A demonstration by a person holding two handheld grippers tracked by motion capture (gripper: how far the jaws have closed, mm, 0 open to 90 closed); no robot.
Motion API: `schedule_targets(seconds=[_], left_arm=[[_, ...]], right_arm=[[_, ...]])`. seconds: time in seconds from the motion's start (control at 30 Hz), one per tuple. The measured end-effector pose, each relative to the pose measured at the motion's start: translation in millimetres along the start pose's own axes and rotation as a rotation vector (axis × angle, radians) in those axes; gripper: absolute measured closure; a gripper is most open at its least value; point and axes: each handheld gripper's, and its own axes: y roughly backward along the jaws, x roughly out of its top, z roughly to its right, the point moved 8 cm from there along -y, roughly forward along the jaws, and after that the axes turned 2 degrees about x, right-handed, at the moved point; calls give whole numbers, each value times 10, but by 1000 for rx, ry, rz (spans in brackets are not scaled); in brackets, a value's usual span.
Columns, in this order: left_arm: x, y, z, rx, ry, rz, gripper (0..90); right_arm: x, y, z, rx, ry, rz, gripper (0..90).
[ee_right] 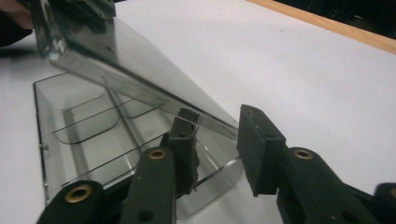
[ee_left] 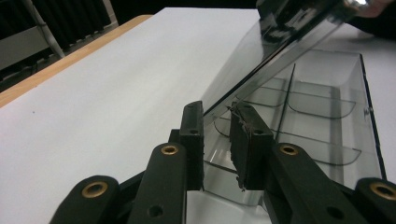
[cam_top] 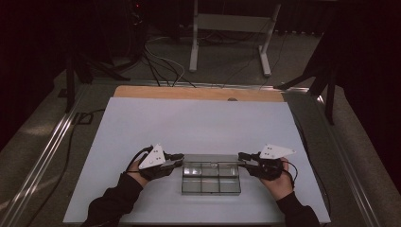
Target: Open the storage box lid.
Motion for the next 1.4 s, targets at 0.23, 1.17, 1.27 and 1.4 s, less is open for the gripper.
schedule_targets(seconds=[0.23,1.17,1.27,1.4], left_arm=[[39,-40,-59,18,34,9,782],[56,-186,-258,81,180,18,812],[53,-209,-258,86,189,17,796],[51,-231,-274,96,208,13,796]], right_arm=[[30,-26,51,-7,-42,-3,695],[134,-157,223,-60,-162,17,733],[158,-203,205,-71,-159,6,707],[169,-225,215,-90,-161,-3,709]])
